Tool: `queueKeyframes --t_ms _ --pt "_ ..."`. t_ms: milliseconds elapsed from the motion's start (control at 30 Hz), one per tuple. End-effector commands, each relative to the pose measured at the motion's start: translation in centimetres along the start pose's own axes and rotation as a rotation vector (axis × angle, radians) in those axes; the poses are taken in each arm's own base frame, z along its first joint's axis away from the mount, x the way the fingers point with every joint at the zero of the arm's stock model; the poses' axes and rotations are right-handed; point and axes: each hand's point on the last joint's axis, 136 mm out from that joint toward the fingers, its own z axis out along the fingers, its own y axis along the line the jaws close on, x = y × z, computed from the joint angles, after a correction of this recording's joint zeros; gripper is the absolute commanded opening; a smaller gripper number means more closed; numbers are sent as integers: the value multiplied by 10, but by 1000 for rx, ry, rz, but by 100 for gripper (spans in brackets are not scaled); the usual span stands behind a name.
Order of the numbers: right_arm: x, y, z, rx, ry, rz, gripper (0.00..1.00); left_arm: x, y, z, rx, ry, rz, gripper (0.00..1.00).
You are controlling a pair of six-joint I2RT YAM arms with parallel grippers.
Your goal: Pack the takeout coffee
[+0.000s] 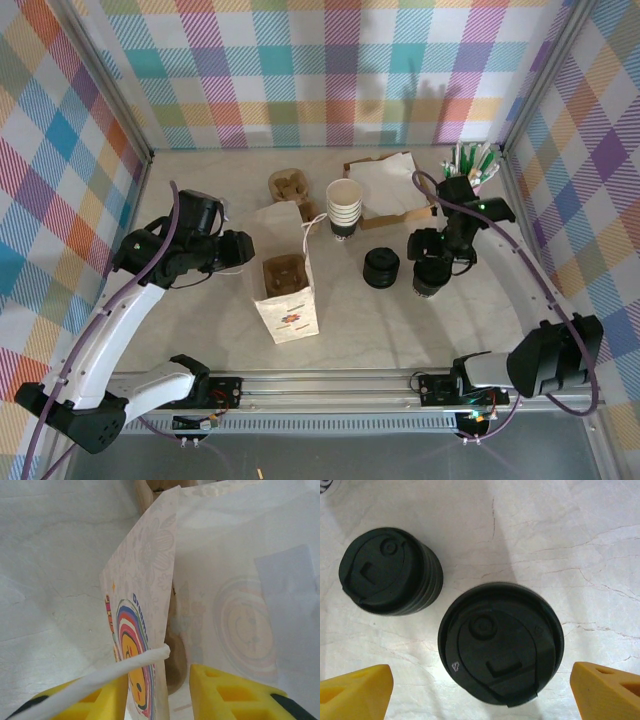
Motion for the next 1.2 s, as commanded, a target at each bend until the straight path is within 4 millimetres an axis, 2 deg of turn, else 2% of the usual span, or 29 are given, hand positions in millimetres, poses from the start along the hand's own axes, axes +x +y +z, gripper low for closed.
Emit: queueKeyframes --t_ms 0,67,133,300,433,533,600,867,1067,1167 --pt "17 2 -3 -30 2 -73 91 -7 -2 -9 0 -30 -20 36" --pt "22 1 -1 -33 3 -75 91 -6 -5 -9 10 -22 -18 35" --pt "26 3 -1 -47 8 -73 91 -5 -5 -11 10 -8 -25 27" --pt "22 10 -5 -83 4 -57 91 1 2 -12 -31 18 -77 16" --pt "18 16 -5 -116 7 -31 90 1 6 -12 -47 5 -98 18" --pt "15 19 -9 -129 3 -26 90 -1 5 -11 -58 19 -97 26" --pt "14 21 -11 -134 3 -22 90 0 4 -9 -63 41 -94 28" --pt "13 23 -10 -134 42 -19 90 7 -3 -2 -50 89 -100 18" --pt "6 23 -10 -118 33 -25 89 12 -5 0 -53 129 -87 19" --pt "8 22 -9 -116 37 -24 89 14 -2 4 -69 148 -75 16"
